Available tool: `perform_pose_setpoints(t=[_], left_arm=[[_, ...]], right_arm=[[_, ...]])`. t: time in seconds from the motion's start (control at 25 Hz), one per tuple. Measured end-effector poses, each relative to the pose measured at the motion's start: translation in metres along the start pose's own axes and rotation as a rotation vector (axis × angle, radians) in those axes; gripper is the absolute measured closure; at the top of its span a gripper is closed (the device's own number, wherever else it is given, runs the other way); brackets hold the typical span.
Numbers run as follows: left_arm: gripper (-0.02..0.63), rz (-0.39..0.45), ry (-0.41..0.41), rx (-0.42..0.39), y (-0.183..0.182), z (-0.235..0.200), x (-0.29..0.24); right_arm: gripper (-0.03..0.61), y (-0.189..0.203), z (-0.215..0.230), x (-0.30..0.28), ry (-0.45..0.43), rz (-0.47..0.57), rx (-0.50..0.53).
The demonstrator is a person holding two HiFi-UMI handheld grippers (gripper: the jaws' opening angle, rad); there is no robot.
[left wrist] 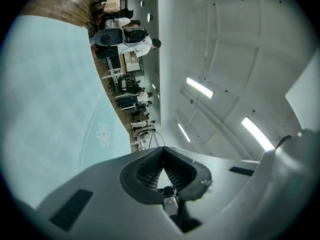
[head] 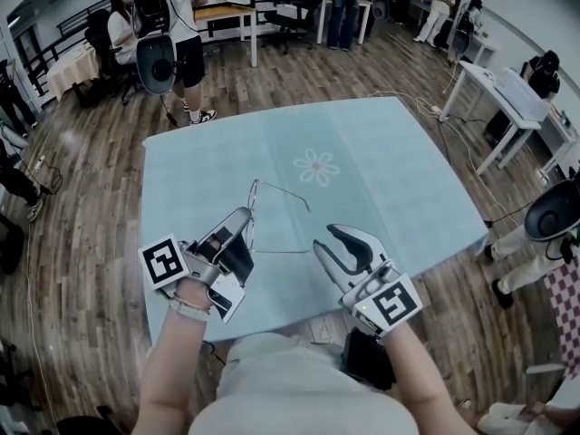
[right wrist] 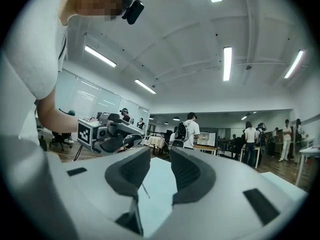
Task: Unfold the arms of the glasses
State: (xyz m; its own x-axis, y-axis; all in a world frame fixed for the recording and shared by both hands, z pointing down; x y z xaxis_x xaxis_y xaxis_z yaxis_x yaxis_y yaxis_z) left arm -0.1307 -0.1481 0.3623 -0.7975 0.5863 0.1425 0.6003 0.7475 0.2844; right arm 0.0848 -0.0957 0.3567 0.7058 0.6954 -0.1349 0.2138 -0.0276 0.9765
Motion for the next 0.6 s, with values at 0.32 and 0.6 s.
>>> perform_pose_setpoints(t=[0.32,0.6], left_arm=[[0.604,0.040,-0.010,-0.013,0.003,-0.007,-0.001],[0.604,0.087,-0.004,-0.057,0.006,-0.012,-0.007]], right_arm=[[0.469,-0.009,0.013,-0.004,0.108,-0.023,-0.046],[0.522,-0.008,0.022,-0.009,0.196,-0.041,-0.062]])
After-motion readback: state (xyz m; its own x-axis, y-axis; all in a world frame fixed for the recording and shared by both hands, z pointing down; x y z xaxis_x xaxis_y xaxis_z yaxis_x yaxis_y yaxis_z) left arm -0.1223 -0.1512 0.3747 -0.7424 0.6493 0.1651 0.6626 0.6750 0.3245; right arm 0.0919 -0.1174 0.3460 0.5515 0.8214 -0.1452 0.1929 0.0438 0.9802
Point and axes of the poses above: the fingertips, and each gripper's own axes: x backward along the fingers, z to its right, y out of its underside, the point moved 6 cm from there along x, backward along the fingers, and after that the axes turned 9 degrees about -z, right-handed, at the moved point
